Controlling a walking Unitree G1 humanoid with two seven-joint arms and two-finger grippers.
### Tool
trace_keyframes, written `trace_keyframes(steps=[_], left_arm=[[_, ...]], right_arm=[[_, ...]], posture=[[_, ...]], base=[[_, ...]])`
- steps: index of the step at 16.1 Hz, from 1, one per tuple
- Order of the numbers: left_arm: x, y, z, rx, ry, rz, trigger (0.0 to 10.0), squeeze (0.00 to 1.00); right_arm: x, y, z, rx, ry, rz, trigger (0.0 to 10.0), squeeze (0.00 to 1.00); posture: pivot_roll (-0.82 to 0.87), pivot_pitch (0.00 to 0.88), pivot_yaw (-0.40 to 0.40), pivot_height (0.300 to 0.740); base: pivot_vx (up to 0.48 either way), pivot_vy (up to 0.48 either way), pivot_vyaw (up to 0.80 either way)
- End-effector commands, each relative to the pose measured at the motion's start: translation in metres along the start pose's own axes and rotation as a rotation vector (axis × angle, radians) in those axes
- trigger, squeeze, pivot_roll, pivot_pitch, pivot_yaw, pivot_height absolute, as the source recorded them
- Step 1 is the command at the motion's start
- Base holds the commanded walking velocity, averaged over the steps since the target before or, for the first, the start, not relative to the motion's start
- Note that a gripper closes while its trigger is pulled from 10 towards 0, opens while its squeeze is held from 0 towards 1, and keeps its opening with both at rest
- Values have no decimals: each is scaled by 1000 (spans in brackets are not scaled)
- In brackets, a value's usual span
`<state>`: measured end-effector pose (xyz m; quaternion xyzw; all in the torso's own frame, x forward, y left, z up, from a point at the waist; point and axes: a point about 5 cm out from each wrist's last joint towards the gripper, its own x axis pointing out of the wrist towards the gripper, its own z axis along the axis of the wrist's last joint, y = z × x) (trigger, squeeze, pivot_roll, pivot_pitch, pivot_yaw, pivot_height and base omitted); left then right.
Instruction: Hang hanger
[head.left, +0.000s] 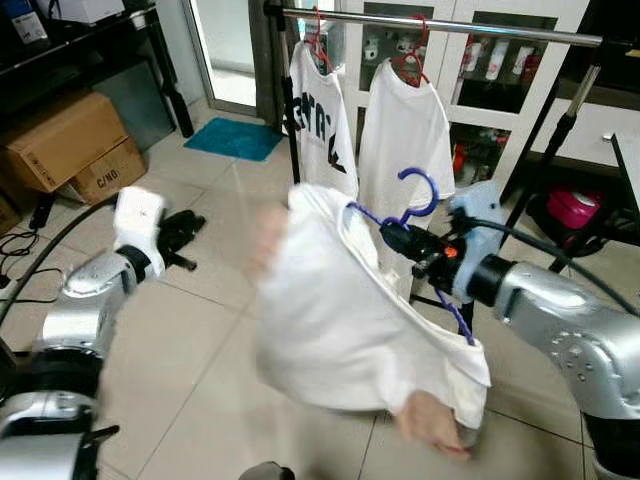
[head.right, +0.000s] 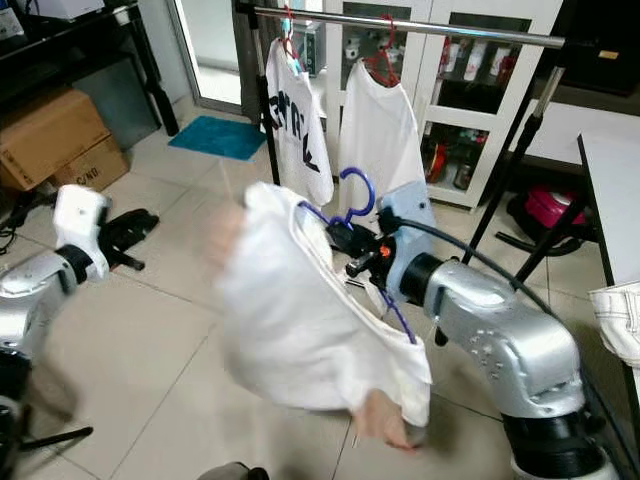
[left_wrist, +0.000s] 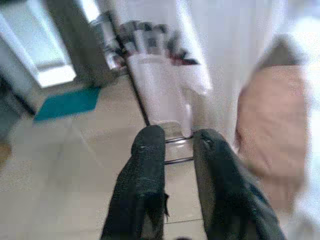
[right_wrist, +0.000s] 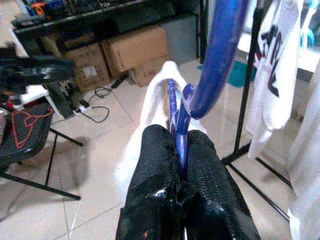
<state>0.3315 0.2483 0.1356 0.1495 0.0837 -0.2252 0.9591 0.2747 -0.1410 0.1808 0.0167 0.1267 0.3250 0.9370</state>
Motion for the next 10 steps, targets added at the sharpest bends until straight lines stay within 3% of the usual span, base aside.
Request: trace_keyframes(steps=[1,3,6,7,8,9,10], left_arm=[[2,-9,4,101,11,-92,10000,1000],[8,-40,14,234,-12,-342,10000,1000],[17,-73,19,303,-48,-543,10000,1000],[27,-91,22,411,-85,-621,10000,1000],[32,-98,23,464,-101,-645,10000,1000],[38,-106,28,544,-140,-680,10000,329],[43,-113,33,604,-180,-690,10000,0]], right_arm=[[4,2,11,-31,-35,-15,10000,0],[11,3,12,-48,-24,-41,10000,0],[15,9,14,-57,-20,-24,10000,0],[18,13,16,-66,-22,-16,10000,0],[19,15,17,-70,-25,-11,10000,0],[21,18,18,-73,-30,-2,10000,0],[23,20,18,-74,-32,4,10000,0]], posture=[[-89,0,86,740],[-92,0,88,740],[-92,0,88,740],[-104,0,91,740],[-105,0,91,740],[-108,0,92,740],[-109,0,93,740]], base=[[0,0,0],[0,0,0],[0,0,0],[0,0,0],[0,0,0],[0,0,0],[0,0,0]])
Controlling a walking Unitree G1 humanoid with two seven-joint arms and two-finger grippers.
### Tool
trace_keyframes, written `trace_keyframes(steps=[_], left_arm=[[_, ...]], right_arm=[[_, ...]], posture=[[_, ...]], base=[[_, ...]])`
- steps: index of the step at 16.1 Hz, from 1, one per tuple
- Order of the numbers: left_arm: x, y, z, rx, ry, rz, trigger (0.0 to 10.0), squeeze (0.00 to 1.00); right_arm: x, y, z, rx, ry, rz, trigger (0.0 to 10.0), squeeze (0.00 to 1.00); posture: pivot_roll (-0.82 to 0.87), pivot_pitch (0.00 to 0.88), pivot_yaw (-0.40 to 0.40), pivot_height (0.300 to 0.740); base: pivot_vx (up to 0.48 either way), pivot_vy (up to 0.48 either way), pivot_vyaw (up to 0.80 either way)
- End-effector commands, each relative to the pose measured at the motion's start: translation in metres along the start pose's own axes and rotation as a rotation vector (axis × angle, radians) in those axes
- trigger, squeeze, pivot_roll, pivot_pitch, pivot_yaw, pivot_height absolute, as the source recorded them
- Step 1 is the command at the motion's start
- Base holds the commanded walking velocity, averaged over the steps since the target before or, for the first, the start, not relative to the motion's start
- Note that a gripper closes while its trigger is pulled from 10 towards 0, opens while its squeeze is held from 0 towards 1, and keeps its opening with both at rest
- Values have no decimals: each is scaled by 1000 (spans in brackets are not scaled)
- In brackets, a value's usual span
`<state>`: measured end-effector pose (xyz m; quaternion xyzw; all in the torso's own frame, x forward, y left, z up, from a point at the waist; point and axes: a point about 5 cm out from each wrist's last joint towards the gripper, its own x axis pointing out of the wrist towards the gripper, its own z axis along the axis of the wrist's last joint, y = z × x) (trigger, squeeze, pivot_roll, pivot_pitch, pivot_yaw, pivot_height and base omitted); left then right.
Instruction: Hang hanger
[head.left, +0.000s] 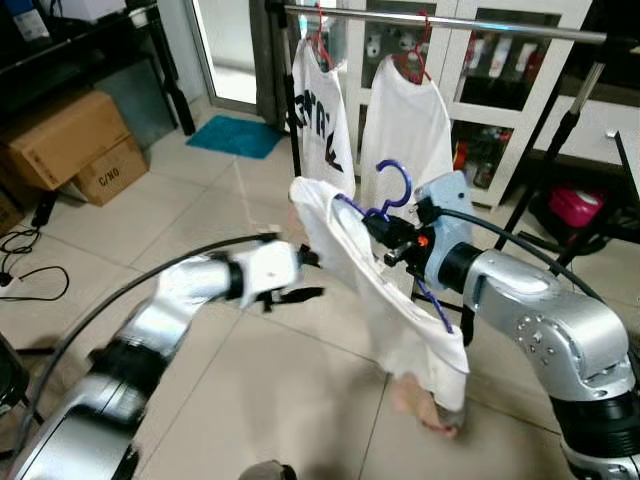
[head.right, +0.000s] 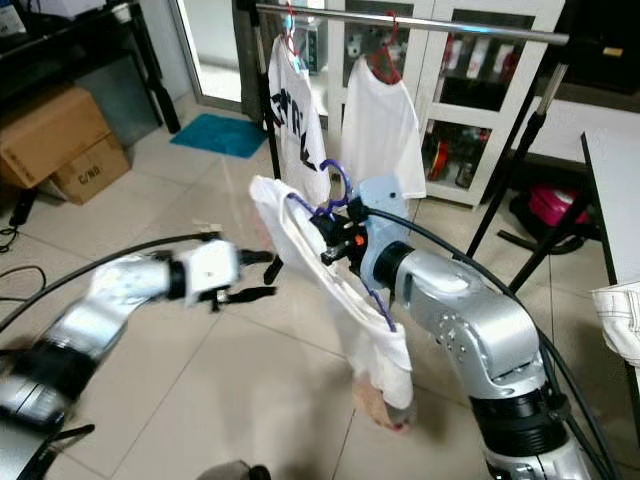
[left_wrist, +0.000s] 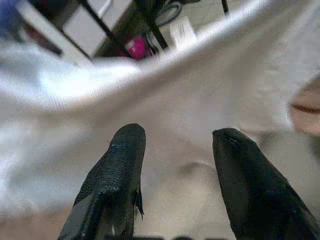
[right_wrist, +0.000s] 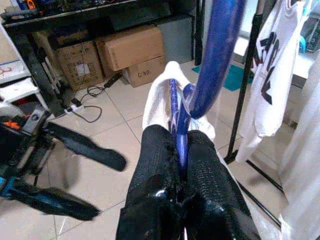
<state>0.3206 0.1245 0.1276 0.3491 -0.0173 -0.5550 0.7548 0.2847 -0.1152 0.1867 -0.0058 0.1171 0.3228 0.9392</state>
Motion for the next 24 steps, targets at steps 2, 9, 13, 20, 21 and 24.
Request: trace_keyframes(steps=[2,9,13,20,21,24], left_arm=[[9,6,9,119,-24,11,10000,0],[34,6,15,208,-48,-45,0,0],[42,1,16,214,-49,-79,0,0],[41,7,17,223,-70,-52,0,0],[41,8,18,219,-80,-50,0,0],[41,7,19,212,-92,-51,0,0]], right_arm=[[2,7,9,-33,-30,21,10000,0],[4,19,13,-31,-48,73,10000,0],[5,19,13,-32,-46,72,10000,0],[5,19,12,-30,-40,75,10000,0],[5,19,12,-30,-38,74,10000,0],[5,18,11,-31,-33,75,10000,0]], posture=[[-117,0,99,740],[-132,0,107,740],[-135,0,111,740],[-132,0,109,740],[-132,0,108,740],[-132,0,107,740]], base=[[0,0,0],[0,0,0],[0,0,0],[0,0,0],[0,0,0],[0,0,0]])
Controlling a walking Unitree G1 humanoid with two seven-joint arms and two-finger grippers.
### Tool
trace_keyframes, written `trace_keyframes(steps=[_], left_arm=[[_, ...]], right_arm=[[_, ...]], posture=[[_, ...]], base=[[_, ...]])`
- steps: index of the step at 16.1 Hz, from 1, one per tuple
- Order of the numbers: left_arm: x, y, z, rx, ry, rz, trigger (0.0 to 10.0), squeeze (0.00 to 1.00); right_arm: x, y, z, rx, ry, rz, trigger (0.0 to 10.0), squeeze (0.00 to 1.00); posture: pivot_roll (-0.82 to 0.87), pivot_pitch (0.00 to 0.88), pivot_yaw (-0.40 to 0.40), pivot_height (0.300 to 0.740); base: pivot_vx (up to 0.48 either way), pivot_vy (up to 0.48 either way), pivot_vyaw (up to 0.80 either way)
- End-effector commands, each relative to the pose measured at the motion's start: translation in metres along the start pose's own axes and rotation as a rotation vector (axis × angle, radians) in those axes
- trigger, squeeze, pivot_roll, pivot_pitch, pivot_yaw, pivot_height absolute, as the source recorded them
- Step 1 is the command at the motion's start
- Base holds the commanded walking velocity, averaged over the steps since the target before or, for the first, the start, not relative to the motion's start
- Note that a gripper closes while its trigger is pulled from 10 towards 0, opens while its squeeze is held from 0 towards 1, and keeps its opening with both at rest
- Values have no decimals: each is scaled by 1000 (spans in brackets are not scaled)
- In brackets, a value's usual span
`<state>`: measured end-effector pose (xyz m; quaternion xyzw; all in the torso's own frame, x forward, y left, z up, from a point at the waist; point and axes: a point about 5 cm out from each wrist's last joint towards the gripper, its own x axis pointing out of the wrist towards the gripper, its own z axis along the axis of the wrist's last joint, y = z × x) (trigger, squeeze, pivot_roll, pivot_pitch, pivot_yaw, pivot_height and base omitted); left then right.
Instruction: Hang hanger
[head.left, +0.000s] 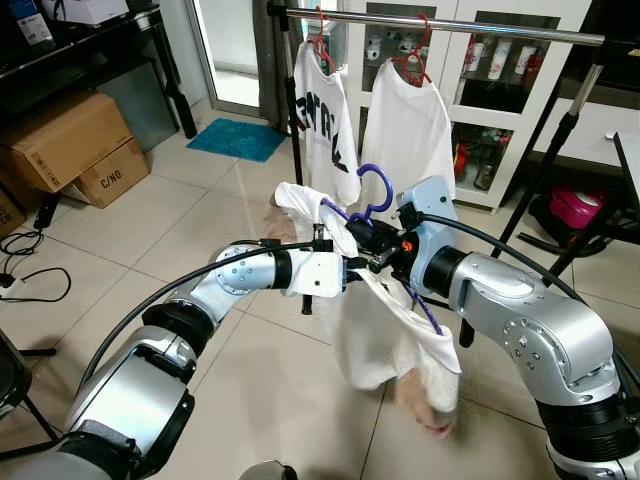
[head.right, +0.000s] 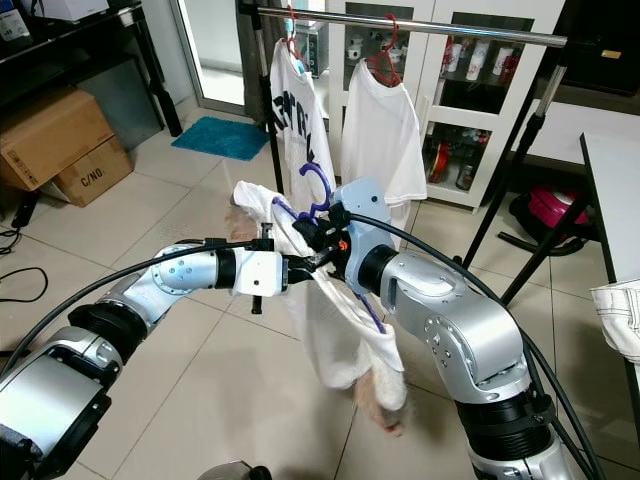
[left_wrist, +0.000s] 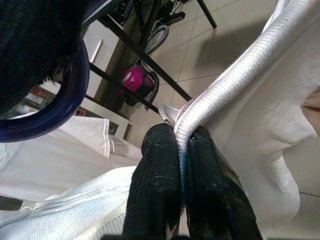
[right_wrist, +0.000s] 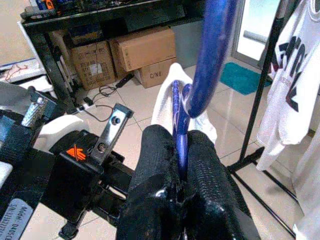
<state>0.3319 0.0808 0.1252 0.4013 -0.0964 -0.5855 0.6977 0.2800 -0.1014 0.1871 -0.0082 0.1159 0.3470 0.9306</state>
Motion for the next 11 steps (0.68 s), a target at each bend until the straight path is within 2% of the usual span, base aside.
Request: trace_keyframes(steps=[1,6,8,10,11], left_arm=[[-1,6,2,4,-9,5,0,0],[-6,14,9,19,-56,3,0,0],[-12,15,18,32,-107,-63,0,0],[-13,11,20,38,-111,-112,0,0],[-16,9,22,41,-113,-134,0,0]], right_arm=[[0,4,10,-21,-32,25,10000,0],[0,2,4,-31,-1,16,10000,0],[-2,-4,-11,-45,75,-9,10000,0],[-2,-7,-16,-51,102,-17,10000,0],[-2,-10,-22,-81,146,-28,10000,0]], posture=[[-131,0,107,740],[-133,0,112,740],[-123,0,107,740],[-122,0,106,740],[-119,0,101,740]], base=[[0,0,0],[0,0,0],[0,0,0],[0,0,0],[0,0,0]])
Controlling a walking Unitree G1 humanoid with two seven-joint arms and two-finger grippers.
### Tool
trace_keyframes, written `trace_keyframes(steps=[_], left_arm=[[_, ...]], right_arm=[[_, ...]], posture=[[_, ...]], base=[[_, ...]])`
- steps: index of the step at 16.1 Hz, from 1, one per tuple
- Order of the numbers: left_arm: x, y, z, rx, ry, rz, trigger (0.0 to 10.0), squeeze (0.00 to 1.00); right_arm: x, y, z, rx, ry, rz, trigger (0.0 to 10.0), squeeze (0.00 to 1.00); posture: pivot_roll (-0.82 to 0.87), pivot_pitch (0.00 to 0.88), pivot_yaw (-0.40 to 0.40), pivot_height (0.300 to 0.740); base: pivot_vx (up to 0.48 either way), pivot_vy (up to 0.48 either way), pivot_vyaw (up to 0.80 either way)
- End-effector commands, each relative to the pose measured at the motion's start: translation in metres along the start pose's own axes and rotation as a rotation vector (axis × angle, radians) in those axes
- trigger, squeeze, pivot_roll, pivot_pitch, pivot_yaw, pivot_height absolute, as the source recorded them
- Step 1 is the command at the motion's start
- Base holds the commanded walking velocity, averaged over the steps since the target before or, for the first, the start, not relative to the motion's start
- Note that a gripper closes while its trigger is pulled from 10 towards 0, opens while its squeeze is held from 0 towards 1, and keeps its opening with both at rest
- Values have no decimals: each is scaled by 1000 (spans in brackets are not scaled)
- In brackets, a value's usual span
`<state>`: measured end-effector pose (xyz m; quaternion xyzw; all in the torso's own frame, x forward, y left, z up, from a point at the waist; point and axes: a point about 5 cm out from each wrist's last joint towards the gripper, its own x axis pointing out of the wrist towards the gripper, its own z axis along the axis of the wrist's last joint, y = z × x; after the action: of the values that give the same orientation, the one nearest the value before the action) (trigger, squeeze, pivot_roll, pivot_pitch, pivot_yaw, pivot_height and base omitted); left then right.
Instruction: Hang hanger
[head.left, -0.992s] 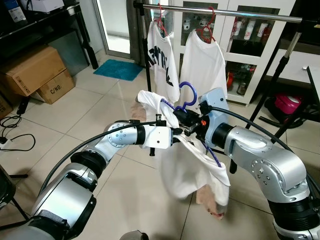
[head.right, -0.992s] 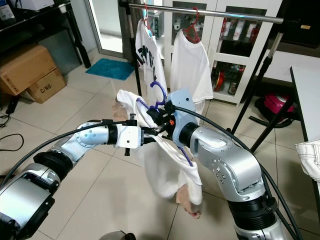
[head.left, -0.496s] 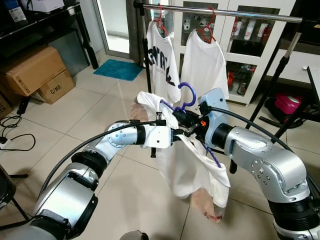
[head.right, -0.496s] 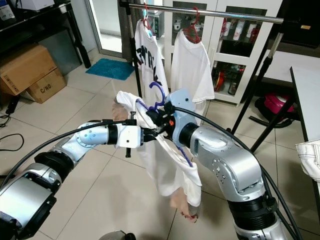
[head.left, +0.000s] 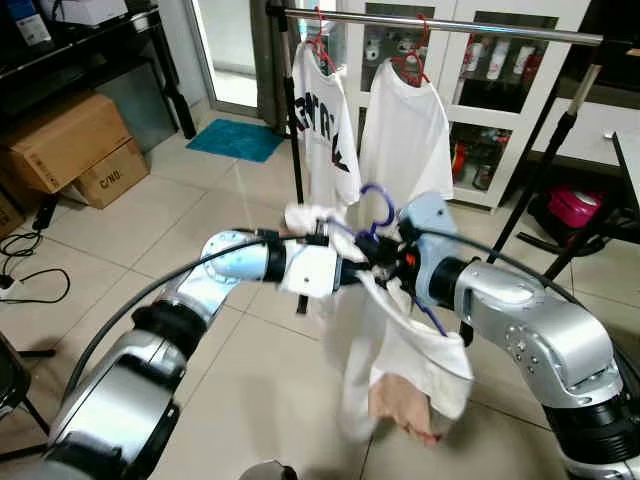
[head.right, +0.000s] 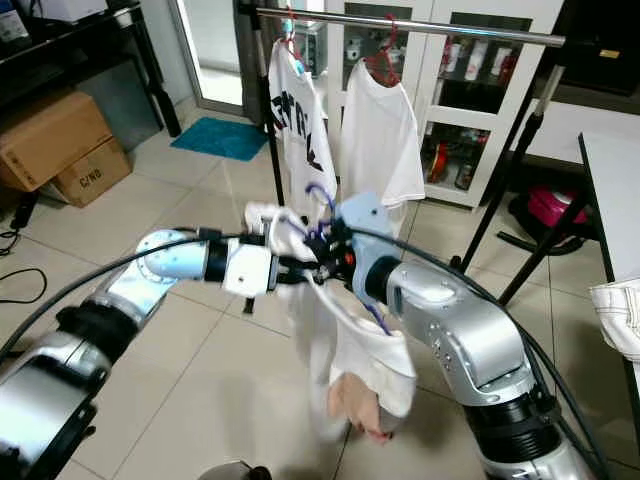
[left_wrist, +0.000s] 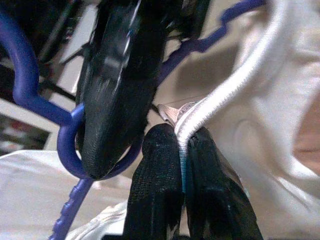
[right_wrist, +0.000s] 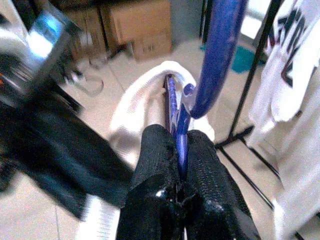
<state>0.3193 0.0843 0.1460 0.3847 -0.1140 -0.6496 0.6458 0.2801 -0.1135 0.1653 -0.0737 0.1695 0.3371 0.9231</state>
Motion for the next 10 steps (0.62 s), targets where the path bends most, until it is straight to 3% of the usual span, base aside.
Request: trace_keyframes(steps=[1,5,8,9,10], left_arm=[[-5,6,4,21,7,-3,0,0],[-22,11,-5,20,102,-13,0,0],[-27,13,-5,10,125,-11,0,0],[-28,13,-4,3,128,-9,0,0],[-26,13,-4,-1,122,-13,0,0]], right_arm=[[1,1,-5,-19,38,8,10000,0],[-4,5,-14,-44,92,67,10000,0],[-11,5,-21,-112,155,108,10000,0],[-14,7,-19,-124,143,152,10000,0],[-14,12,-11,-76,80,194,10000,0]], posture=[[-118,0,100,740],[-116,0,99,740],[-116,0,99,740],[-117,0,101,740],[-116,0,102,740]], base=[[0,0,0],[0,0,0],[0,0,0],[0,0,0],[0,0,0]])
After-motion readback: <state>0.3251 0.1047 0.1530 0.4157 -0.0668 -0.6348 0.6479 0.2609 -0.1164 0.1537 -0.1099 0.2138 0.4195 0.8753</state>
